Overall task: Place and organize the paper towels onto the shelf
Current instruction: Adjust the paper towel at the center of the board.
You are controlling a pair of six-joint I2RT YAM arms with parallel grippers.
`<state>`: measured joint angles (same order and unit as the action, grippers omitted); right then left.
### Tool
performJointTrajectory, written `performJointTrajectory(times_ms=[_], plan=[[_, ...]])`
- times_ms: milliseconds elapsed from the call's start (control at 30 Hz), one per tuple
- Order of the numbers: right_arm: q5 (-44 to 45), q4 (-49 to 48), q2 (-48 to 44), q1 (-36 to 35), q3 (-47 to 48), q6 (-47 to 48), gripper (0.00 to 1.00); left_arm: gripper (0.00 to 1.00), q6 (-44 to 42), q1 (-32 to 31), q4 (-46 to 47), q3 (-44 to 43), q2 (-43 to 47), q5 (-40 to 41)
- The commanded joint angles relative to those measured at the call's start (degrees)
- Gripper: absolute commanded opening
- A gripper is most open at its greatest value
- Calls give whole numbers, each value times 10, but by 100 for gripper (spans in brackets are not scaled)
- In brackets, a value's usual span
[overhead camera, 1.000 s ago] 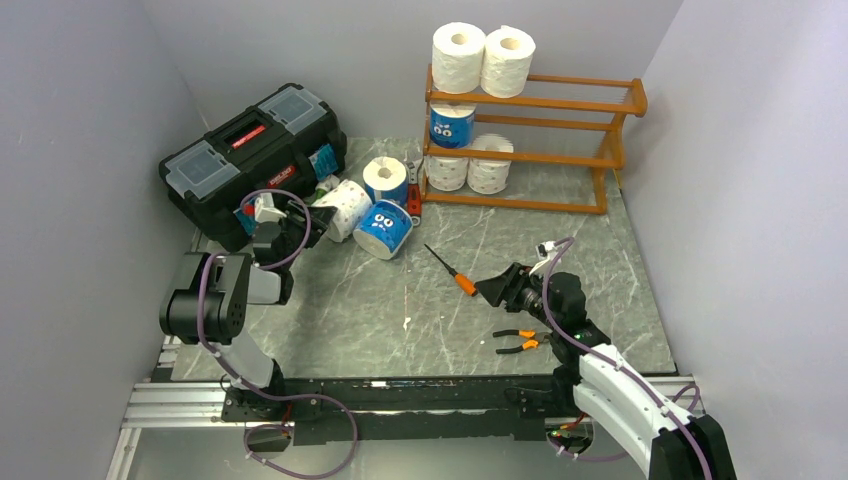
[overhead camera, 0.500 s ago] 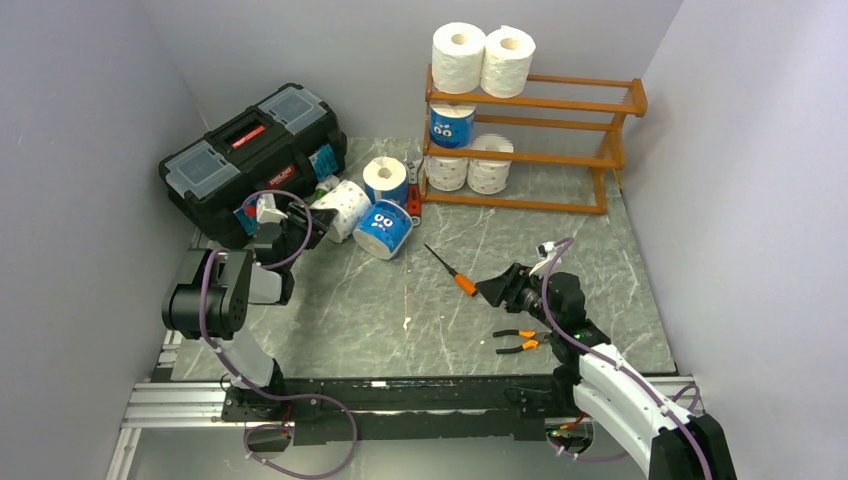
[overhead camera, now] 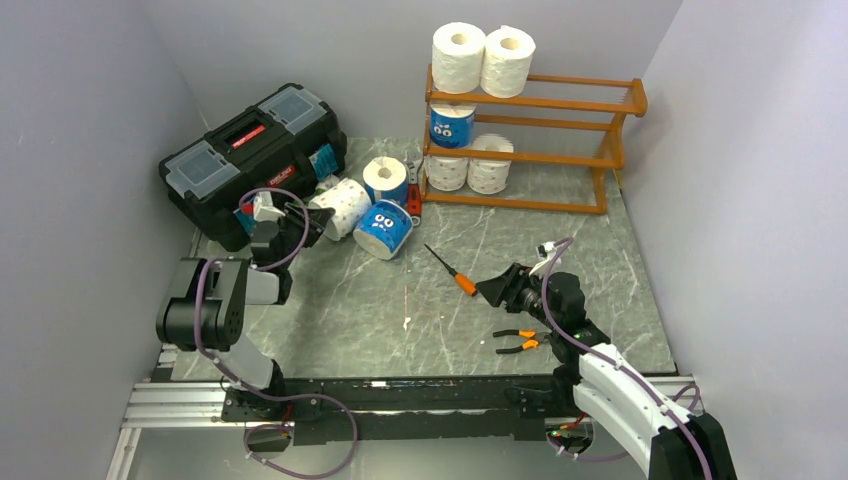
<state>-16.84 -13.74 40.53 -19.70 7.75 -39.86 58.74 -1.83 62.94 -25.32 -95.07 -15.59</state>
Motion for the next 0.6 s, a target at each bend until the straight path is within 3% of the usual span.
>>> performJointTrajectory(times_ms=[0, 167, 433, 567], plan=[[5, -19, 0, -1, 6, 9, 59, 33, -20, 2, -55, -14, 87, -2], [8, -12, -9, -1, 6, 10, 59, 31, -96, 2, -300, -61, 207, 40], [5, -19, -8, -1, 6, 9, 59, 32, -305, -5, -684, -213, 403, 120], [-1, -36, 10, -2, 7, 4, 59, 34, -416, -65, -849, -315, 437, 153]])
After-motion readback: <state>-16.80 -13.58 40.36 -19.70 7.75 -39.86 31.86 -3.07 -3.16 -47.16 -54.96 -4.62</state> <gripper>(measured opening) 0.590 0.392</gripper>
